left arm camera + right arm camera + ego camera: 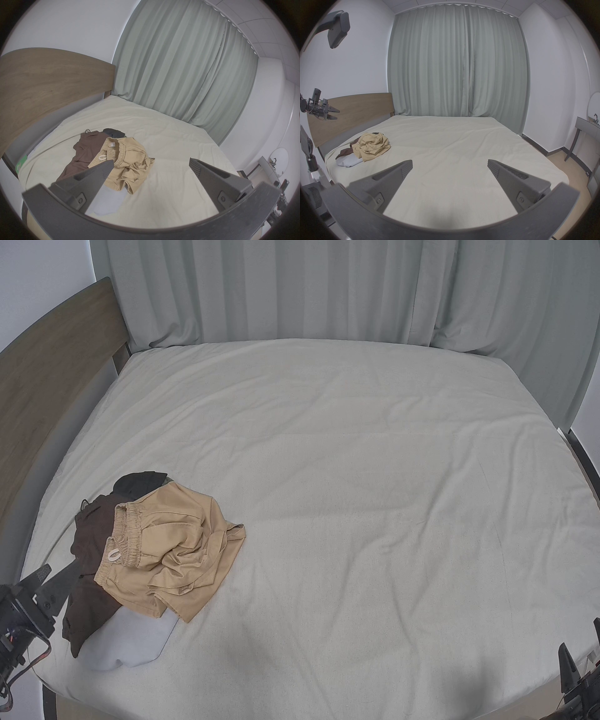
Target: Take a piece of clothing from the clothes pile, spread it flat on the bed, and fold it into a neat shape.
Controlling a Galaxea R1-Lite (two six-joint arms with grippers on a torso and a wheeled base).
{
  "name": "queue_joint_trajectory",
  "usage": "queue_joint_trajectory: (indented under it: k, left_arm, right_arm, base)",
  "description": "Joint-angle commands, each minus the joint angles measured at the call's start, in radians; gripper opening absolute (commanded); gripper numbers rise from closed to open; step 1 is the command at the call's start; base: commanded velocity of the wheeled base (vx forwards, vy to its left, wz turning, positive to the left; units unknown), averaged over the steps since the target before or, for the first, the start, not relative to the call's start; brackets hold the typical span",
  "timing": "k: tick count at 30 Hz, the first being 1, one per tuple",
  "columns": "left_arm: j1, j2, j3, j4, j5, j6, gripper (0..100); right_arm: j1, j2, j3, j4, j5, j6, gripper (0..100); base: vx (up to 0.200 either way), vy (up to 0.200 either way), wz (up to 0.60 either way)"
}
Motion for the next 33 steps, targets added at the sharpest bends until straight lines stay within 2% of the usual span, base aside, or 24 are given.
queue_joint_trajectory:
  k: [1, 4, 9, 17, 21, 29, 30, 33]
  left_arm:
    - [0.047, 0.123, -0.002, -0.036, -0.032, -0.006, 100]
    - [0.144, 0.205, -0.002, -0.097, -0.142, -0.001, 100]
    - [0.231, 0.301, 0.0, -0.175, -0.257, 0.005, 100]
    - [0.239, 0.419, 0.0, -0.251, -0.289, 0.003, 100]
    - [0.241, 0.513, -0.005, -0.333, -0.32, 0.003, 100]
    - [0.244, 0.657, -0.009, -0.432, -0.334, 0.005, 100]
    - [0.261, 0.738, -0.011, -0.514, -0.343, 0.005, 100]
    - [0.271, 0.821, -0.021, -0.596, -0.348, 0.003, 100]
  right_arm:
    - [0.001, -0.01, 0.018, 0.0, 0.0, 0.0, 100]
    - [0.001, -0.01, 0.018, 0.0, 0.0, 0.0, 100]
    - [0.001, -0.01, 0.018, 0.001, 0.0, 0.001, 100]
    - [0.001, -0.01, 0.018, 0.001, 0.002, 0.003, 100]
    - [0.001, -0.01, 0.018, 0.001, 0.0, 0.003, 100]
    - [0.001, -0.01, 0.018, 0.001, 0.0, 0.003, 100]
    - [0.001, -0.01, 0.018, 0.001, 0.002, 0.003, 100]
    - [0.001, -0.01, 0.018, 0.001, 0.002, 0.003, 100]
  base:
    - [0.0, 0.0, 0.0]
    - [0.0, 0.0, 0.0]
    - [0.0, 0.0, 0.0]
    - [0.0, 0.0, 0.0]
    - [0.0, 0.0, 0.0]
    - [0.0, 0.0, 0.0]
    - [0.0, 0.0, 0.0]
    - [0.0, 0.0, 0.0]
